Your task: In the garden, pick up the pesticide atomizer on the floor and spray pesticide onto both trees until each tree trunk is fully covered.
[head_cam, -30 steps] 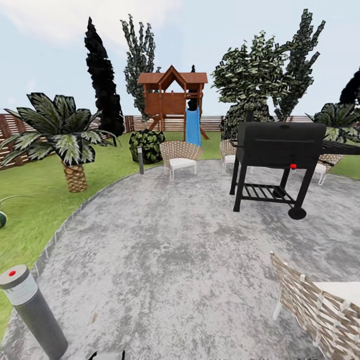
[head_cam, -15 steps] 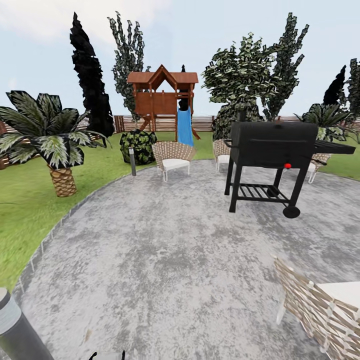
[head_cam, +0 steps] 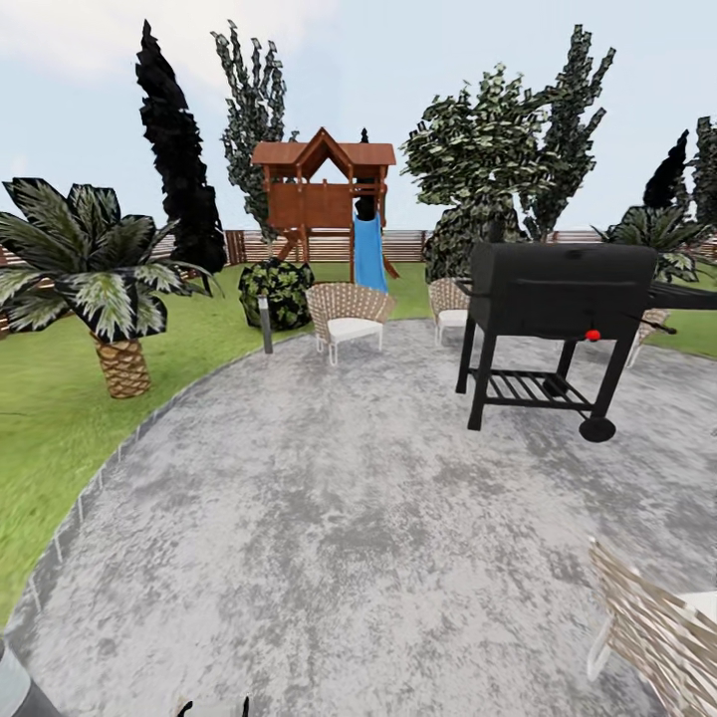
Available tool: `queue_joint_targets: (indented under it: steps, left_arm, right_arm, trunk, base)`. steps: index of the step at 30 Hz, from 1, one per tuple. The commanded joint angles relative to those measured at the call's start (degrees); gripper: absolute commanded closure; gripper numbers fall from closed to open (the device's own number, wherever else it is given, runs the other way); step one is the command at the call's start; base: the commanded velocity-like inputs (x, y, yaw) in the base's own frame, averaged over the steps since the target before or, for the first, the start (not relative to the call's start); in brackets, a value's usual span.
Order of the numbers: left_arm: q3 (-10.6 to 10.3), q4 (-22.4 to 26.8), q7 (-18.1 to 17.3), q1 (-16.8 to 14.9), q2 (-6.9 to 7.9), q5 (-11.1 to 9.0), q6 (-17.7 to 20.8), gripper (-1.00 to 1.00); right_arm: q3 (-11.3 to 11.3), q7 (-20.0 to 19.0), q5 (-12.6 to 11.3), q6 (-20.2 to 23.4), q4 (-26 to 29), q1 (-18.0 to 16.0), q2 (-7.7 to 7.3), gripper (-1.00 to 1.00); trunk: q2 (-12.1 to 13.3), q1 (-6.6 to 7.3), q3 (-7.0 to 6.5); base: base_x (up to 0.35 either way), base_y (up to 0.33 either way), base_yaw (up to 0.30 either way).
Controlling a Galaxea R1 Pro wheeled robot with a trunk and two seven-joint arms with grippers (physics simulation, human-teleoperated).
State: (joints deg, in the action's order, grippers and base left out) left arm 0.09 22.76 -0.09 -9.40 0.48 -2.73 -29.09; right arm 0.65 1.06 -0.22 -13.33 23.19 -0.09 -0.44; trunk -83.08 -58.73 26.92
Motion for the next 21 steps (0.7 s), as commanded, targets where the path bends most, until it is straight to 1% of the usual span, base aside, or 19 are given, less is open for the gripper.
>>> queue_joint_targets:
  steps: [1,5,10,15,21]
  left_arm:
    - [0.0,0.0,0.0,0.0,0.00,0.0,0.0,-1.00]
    - [-0.1,0.0,0.0,0.0,-0.03,0.0,0.0,-1.00]
    - [-0.1,0.0,0.0,0.0,-0.02,0.0,0.0,-1.00]
    - [0.0,0.0,0.0,0.0,0.00,0.0,0.0,-1.00]
    - [0.0,0.0,0.0,0.0,0.02,0.0,0.0,-1.00]
  right_arm:
    - [0.0,0.0,0.0,0.0,0.0,0.0,0.00,-1.00]
    - [0.0,0.0,0.0,0.0,0.0,0.0,0.00,-1.00]
    - [0.0,0.0,0.0,0.0,0.0,0.0,0.00,-1.00]
    - [0.0,0.0,0.0,0.0,0.0,0.0,0.00,-1.00]
    - [0.0,0.0,0.0,0.0,0.0,0.0,0.07,-1.00]
  trunk:
    - [0.0,0.00,-0.02]
    - [0.0,0.00,-0.09]
    - [0.0,0.00,-0.11]
    - [0.0,0.00,-0.11]
    - [0.0,0.00,-0.11]
  base:
    - [0.264,0.184,-0.226]
    - [0.244,0.173,-0.258]
    - [0.053,0.040,-0.222]
    - [0.016,0.010,-0.061]
    - [0.233,0.124,-0.008]
